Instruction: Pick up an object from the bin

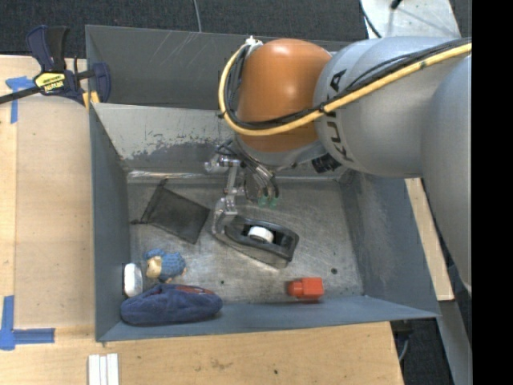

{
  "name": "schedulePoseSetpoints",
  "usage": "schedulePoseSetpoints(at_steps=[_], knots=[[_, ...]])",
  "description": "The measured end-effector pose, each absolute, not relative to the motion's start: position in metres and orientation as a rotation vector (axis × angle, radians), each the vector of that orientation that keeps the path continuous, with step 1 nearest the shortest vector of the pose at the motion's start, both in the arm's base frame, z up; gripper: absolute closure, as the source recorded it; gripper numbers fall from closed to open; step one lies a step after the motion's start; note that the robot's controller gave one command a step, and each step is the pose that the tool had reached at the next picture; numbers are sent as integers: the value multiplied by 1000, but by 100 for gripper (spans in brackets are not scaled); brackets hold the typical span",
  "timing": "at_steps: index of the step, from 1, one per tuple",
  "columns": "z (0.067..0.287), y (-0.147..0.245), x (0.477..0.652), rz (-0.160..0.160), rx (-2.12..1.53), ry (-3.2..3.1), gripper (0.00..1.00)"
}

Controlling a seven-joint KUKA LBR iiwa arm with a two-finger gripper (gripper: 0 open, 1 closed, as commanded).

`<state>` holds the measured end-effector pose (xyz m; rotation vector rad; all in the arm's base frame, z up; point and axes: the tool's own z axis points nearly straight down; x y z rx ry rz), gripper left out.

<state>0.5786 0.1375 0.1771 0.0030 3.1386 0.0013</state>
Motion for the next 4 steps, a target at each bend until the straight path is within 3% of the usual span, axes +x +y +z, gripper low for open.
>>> schedulePoseSetpoints(at_steps=[1,3,4], knots=[[79,148,615,1,-394,3116,0],[74,159,622,-3,-265,3130,0],[78,161,627,8,-259,3107,100]])
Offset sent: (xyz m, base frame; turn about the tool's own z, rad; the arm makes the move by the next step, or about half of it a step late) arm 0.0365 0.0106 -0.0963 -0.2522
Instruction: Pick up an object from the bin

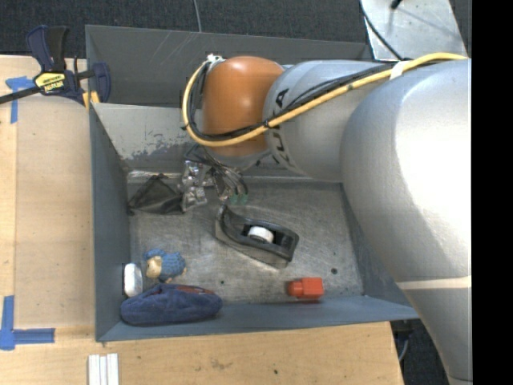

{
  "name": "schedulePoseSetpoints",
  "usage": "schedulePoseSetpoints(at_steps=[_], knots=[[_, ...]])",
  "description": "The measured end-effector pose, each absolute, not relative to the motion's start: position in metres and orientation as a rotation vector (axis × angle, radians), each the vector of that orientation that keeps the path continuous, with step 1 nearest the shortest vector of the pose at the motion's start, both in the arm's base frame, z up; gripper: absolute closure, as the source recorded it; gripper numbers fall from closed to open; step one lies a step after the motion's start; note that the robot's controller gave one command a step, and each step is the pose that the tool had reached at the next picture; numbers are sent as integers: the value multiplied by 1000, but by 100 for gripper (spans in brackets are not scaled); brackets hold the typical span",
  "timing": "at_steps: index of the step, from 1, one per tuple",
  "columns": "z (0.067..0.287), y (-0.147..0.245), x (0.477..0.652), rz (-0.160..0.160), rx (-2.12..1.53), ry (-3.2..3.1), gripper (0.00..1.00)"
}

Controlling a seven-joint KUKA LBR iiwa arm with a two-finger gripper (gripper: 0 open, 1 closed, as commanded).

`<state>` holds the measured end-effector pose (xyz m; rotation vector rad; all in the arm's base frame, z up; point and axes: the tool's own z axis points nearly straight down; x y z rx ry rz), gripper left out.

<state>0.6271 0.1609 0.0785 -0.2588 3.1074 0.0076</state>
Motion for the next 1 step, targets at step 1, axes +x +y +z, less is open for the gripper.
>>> schedulePoseSetpoints(at_steps=[1], knots=[[292,160,590,1,-682,3054,100]])
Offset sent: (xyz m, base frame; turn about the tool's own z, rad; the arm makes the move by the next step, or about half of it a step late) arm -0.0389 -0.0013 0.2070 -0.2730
